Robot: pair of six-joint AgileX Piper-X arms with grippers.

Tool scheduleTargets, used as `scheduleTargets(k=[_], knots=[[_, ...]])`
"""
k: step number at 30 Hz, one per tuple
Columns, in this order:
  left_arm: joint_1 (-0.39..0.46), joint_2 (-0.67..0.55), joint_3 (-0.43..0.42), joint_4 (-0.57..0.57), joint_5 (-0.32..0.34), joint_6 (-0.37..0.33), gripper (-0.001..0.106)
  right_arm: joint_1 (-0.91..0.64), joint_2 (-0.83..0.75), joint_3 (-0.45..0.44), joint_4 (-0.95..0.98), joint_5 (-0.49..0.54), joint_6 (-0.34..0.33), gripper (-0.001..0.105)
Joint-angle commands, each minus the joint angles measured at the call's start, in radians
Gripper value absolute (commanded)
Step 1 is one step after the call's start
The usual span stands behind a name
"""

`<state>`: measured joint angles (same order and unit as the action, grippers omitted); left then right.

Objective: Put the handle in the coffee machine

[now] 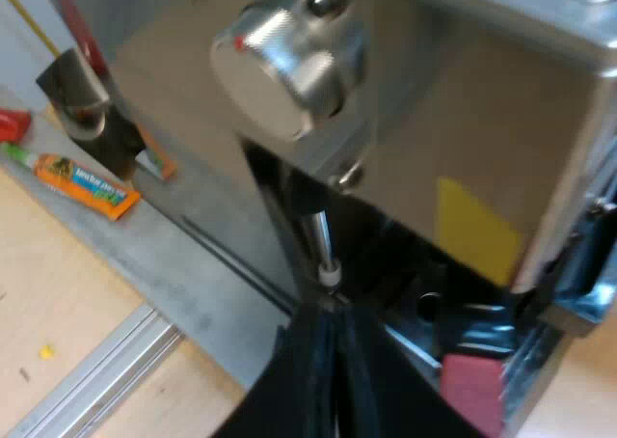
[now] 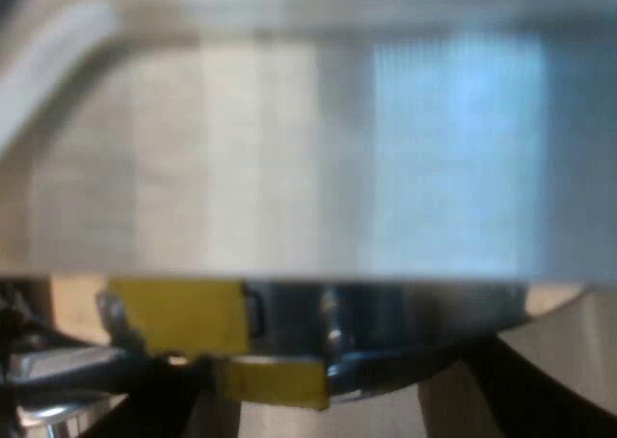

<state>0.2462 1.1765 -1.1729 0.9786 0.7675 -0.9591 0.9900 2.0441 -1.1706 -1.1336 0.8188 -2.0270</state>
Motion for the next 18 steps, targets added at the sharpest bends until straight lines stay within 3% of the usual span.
scheduleTargets(k=[1, 18], knots=[[-0.001, 0.013, -0.005, -0.020, -0.038, -0.011, 0.000, -0.009, -0.071, -0.032, -0.119, 0.014, 0.004, 0.044], [-0.038, 0.161, -0.005, 0.013, -0.098, -0.001, 0.000, -0.009, -0.078, -0.032, -0.119, 0.014, 0.004, 0.044]])
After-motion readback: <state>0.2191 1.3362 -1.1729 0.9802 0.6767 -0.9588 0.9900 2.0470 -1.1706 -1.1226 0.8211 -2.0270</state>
